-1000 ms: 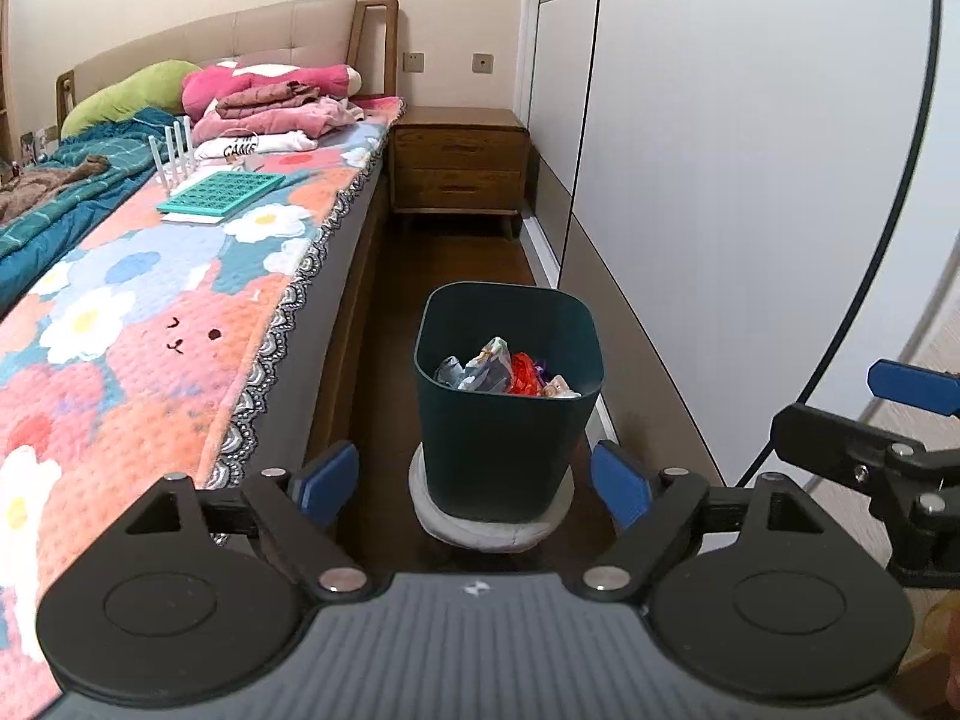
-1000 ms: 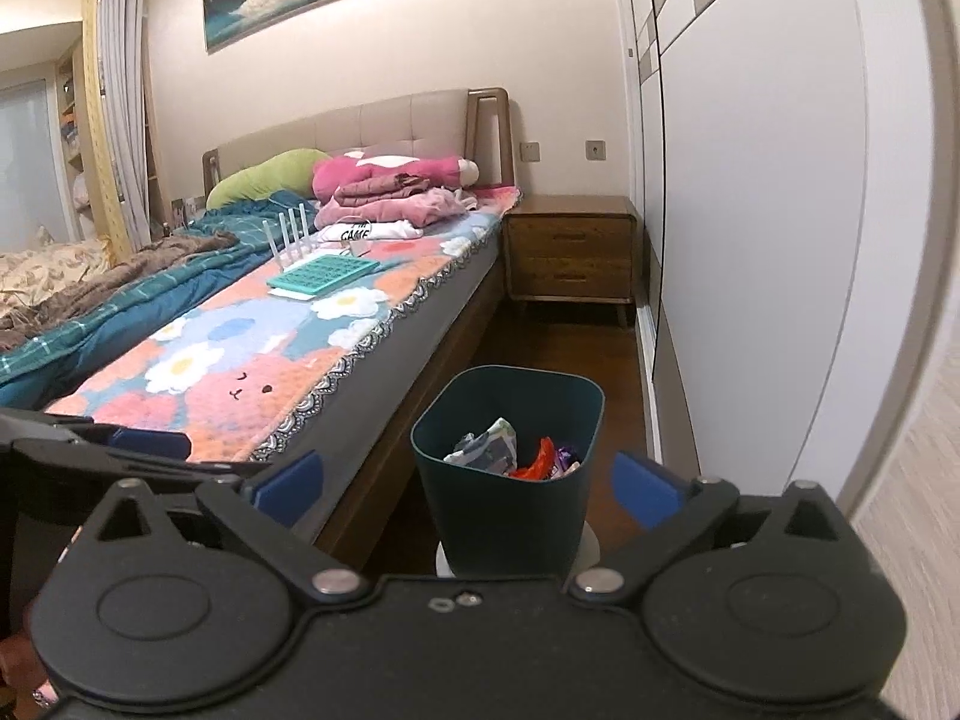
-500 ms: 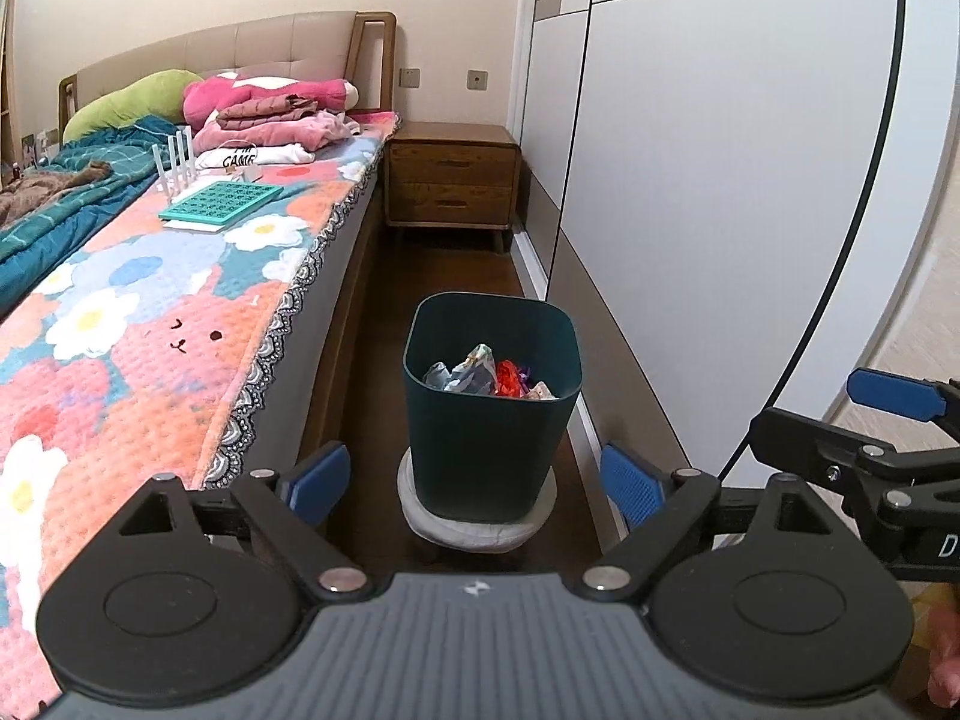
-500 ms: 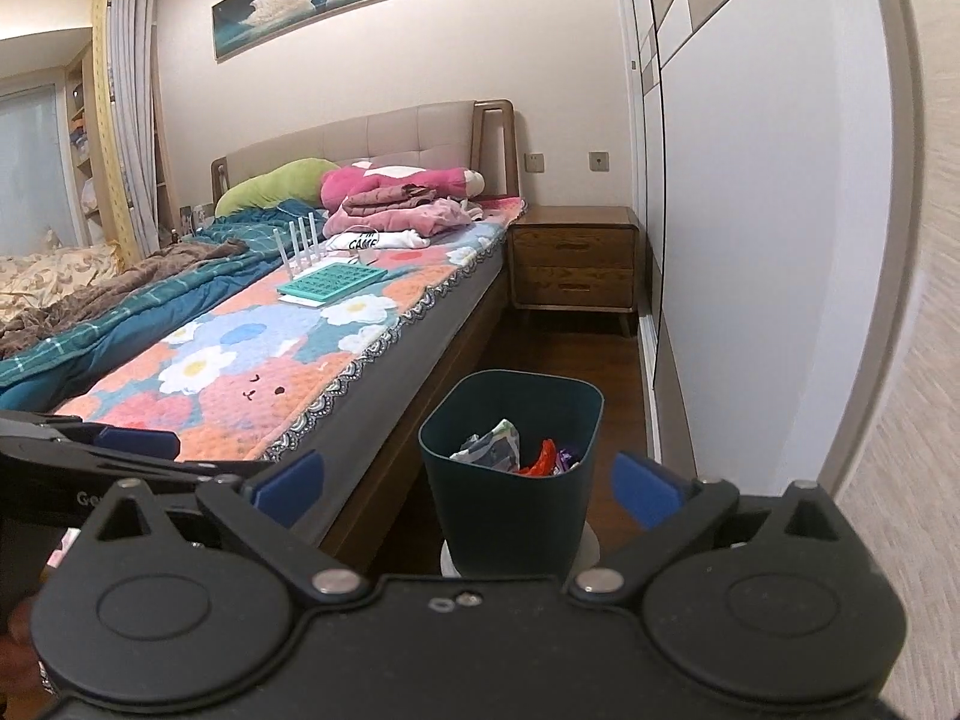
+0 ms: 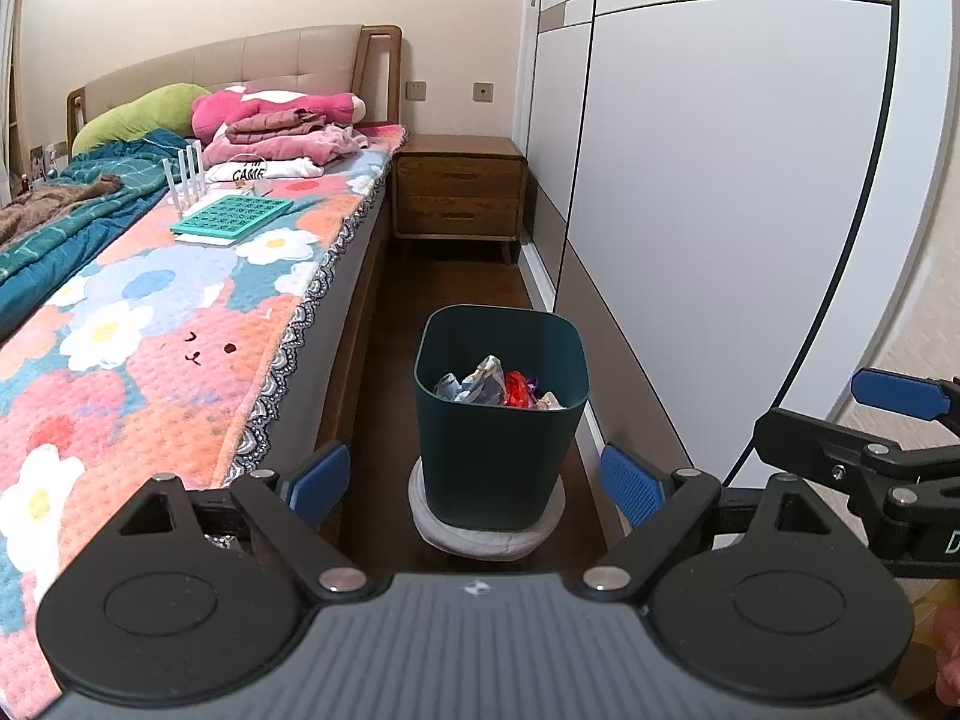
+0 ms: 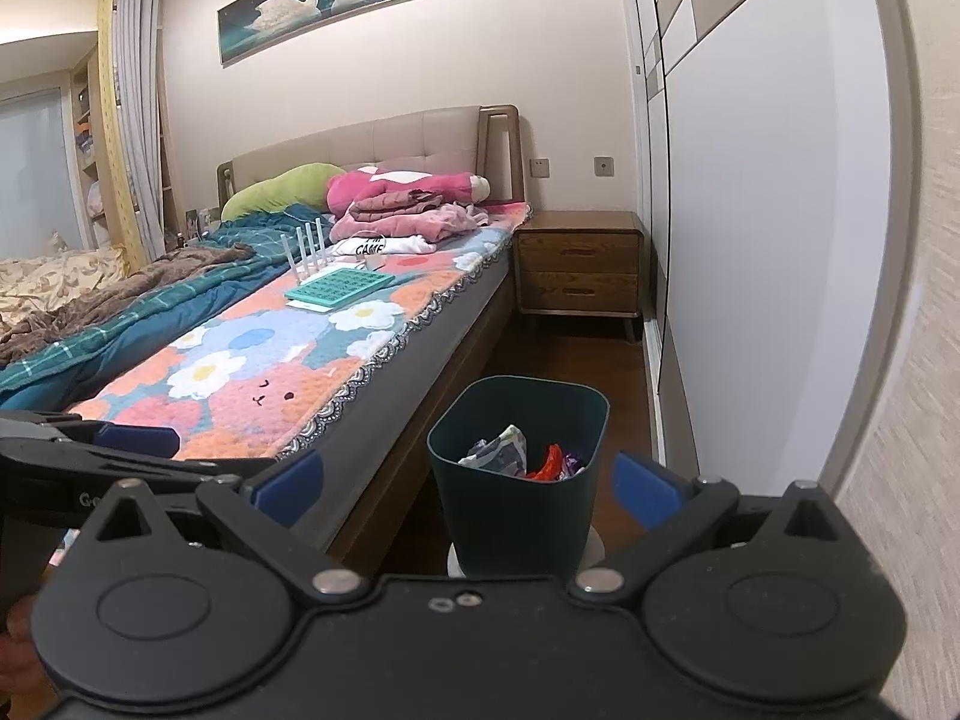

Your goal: Collect trash

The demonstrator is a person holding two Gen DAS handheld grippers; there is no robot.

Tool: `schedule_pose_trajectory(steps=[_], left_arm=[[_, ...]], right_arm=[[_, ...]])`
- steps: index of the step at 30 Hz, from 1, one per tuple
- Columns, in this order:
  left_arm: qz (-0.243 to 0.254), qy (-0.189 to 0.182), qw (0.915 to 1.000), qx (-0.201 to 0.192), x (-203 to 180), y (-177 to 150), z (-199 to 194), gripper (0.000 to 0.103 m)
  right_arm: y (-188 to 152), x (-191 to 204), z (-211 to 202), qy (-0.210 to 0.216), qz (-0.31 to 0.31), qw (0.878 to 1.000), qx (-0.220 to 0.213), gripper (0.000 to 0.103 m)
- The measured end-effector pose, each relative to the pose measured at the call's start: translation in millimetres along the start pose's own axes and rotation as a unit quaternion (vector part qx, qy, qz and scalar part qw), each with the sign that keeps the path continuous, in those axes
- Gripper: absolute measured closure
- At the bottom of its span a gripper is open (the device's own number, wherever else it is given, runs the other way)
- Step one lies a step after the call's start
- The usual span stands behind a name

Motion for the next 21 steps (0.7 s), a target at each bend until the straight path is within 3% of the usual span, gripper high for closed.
schedule_pose_trajectory(steps=[7, 21], left_arm=[[-0.015, -0.01, 0.9998, 0.0, 0, 1, -5, 0.012], [-0.012, 0.005, 0.9998, -0.012, 0, 4, -10, 0.012]], right_arm=[[1, 0, -2, 0.001, -0.002, 1.0, -0.001, 0.0], [-1, -2, -5, 0.0, -0.001, 1.0, 0.003, 0.0]])
Point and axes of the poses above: each gripper's, at about its wrist camera, not at the fingertips, and z roughly the way its jaws point, x to its left, y to its top, the point moved 9 cm from there along z, roughly the way its jaws point, and after that the axes turned 6 degrees about z, right-handed, at the moved point
